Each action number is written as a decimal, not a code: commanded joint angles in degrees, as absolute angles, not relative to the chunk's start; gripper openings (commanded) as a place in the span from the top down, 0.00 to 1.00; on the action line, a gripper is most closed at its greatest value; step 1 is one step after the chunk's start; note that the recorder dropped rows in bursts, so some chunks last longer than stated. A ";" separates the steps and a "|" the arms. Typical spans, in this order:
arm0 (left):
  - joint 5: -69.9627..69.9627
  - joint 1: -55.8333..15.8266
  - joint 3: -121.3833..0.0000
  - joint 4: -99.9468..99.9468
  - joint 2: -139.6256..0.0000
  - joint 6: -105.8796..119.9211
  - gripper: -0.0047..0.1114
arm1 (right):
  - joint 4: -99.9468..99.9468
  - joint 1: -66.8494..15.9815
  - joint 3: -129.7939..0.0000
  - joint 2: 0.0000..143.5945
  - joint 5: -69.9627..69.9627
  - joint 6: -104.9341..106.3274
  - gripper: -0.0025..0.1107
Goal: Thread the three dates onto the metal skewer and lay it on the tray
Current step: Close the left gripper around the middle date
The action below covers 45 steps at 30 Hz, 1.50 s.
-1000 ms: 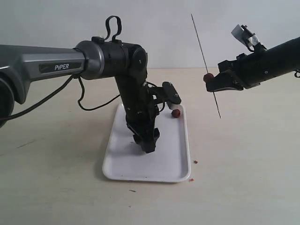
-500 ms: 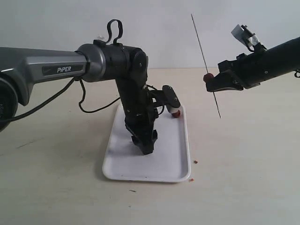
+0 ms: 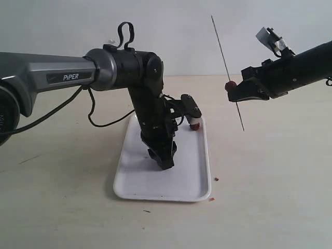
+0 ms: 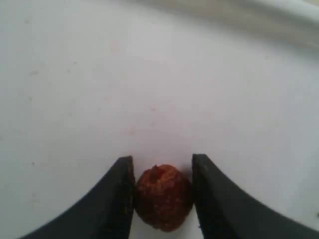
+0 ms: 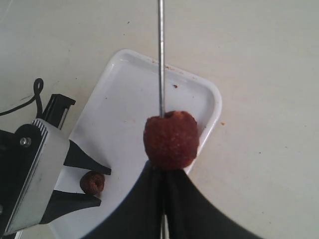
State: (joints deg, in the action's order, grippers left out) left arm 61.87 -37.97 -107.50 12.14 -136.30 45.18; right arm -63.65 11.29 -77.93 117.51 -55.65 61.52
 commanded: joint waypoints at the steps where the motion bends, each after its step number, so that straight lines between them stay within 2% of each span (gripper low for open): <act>1: 61.33 -37.87 -107.24 12.68 -136.34 44.97 0.63 | -64.25 11.38 -77.97 116.73 -56.79 61.81 0.98; 45: 64.75 -37.87 -107.24 11.72 -136.55 22.98 0.63 | -64.14 11.38 -77.97 116.73 -57.25 61.81 0.98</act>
State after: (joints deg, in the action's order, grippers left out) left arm 64.14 -37.97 -107.50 11.33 -136.30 23.96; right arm -63.65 11.29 -77.93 117.51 -56.76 61.52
